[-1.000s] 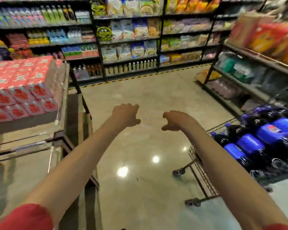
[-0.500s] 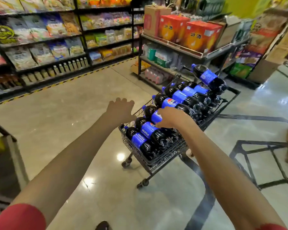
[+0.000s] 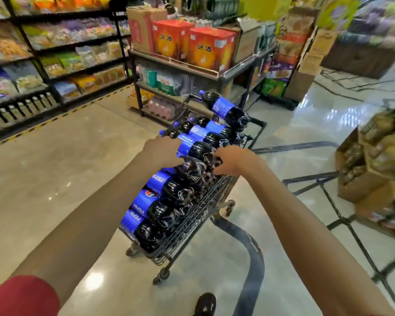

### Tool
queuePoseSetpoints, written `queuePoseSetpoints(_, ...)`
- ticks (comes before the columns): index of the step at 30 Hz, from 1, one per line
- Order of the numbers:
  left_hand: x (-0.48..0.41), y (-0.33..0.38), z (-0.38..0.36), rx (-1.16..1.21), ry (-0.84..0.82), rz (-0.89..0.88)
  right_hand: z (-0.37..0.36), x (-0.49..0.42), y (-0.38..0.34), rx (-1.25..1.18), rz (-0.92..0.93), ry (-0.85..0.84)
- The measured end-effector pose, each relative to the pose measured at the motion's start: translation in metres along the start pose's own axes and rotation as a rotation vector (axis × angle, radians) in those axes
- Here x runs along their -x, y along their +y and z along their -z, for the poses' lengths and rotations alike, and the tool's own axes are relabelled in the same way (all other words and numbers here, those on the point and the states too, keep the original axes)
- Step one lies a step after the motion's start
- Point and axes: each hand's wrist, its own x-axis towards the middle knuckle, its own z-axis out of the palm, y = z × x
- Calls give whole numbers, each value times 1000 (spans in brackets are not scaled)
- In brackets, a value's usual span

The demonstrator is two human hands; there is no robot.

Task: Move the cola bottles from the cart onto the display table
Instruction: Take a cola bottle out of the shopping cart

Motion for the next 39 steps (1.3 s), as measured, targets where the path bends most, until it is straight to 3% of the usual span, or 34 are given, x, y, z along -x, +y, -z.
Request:
queuePoseSetpoints(9, -143, 52, 25, 40, 48, -36, 15, -83, 104, 54, -40, -21)
queuePoseSetpoints(22, -298, 98, 25, -23, -59, 49, 28, -230, 228, -5, 71, -25)
queuePoseSetpoints(28, -367, 116, 20, 57, -142, 178, 38, -299, 277, 17, 172, -56)
queuePoseSetpoints(39, -435, 111, 2, 271, -79, 455, 60, -392, 298, 31, 344, -43)
